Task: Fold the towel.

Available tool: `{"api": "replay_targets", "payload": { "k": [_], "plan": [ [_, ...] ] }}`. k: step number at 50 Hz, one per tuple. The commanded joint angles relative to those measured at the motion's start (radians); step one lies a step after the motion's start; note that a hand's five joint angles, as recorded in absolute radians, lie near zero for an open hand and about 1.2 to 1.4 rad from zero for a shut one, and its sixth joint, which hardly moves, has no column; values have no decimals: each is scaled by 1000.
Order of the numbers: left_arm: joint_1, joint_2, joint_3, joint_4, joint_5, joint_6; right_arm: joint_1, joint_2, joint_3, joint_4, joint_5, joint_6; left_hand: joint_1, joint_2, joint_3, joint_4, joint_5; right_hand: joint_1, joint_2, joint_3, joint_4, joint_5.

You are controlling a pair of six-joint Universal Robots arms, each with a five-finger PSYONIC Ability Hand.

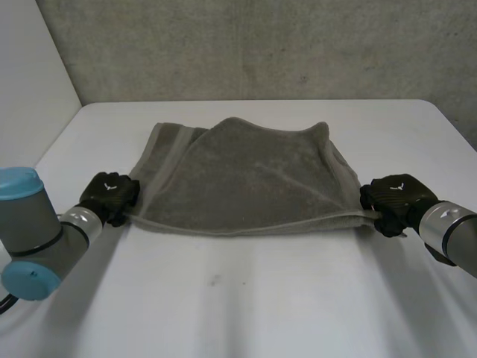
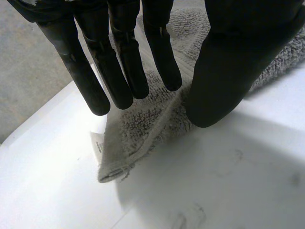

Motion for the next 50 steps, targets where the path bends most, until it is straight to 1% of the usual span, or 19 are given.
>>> {"api": "replay_targets", "payload": {
  "k": [1,3,4,5,6,13,15,16,17,21,22,24,27,31,35,40,46,48,50],
  "plan": [
    [-11,-50,41,-1,0,0,2,2,2,-1,-2,0,190,192,193,194,198,428,216,206,201,221],
    [-13,-54,46,-1,0,0,2,2,0,-1,0,-2,246,248,248,249,253,428,216,206,201,221],
    [-13,-57,51,-4,0,0,2,2,0,-1,0,-2,412,414,414,416,419,428,216,206,201,221],
    [-13,-57,51,-4,0,0,2,2,-1,-1,0,0,414,416,416,417,421,428,216,206,201,221],
    [-15,-56,54,-9,-1,-1,0,0,-6,0,3,0,544,546,546,548,551,428,216,206,201,221],
    [-38,-2,46,-70,-54,2,2,-14,-35,8,11,-6,545,547,548,549,553,428,216,206,201,221],
    [-47,137,22,-142,-102,-3,0,-40,-49,26,14,-8,545,547,548,549,553,428,216,206,201,221],
    [-47,137,21,-142,-103,-3,-4,-90,-65,63,12,-9,545,547,548,549,553,428,216,206,201,221],
    [-45,224,0,-173,-115,-3,-10,-147,-85,112,8,-12,545,547,548,549,553,428,216,206,201,221],
    [-53,476,-52,-251,-123,-10,-49,-229,-129,207,-3,-17,545,547,548,549,553,428,216,206,201,221],
    [-53,476,-52,-251,-123,-10,-69,-262,-151,254,-6,-18,545,547,548,549,553,428,216,206,201,221],
    [-53,629,-72,-320,-121,-42,-80,-299,-178,302,-6,-28,545,547,548,549,553,428,216,206,201,221],
    [-50,694,-75,-363,-120,-62,-92,-383,-214,399,-8,-83,545,547,548,549,553,428,216,206,201,221],
    [-50,797,-83,-522,-118,-73,-101,-445,-213,521,-8,-230,545,547,548,549,553,428,216,206,201,221],
    [-50,794,-98,-651,-118,-69,-99,-448,-185,595,-5,-341,545,547,548,549,553,428,216,206,201,221],
    [-53,737,-114,-676,-116,-50,-90,-422,-116,628,8,-460,545,547,548,549,553,428,216,206,201,221],
    [-51,576,-91,-656,-120,-33,-69,-194,-93,626,40,-537,545,547,548,549,553,428,216,206,201,221],
    [-53,449,-40,-635,-124,-18,-52,-138,-104,625,64,-542,545,547,548,549,553,428,216,206,201,221],
    [-53,382,-8,-626,-129,-12,0,-43,-171,609,147,-542,545,547,548,549,553,428,216,206,201,221]
  ]
}}
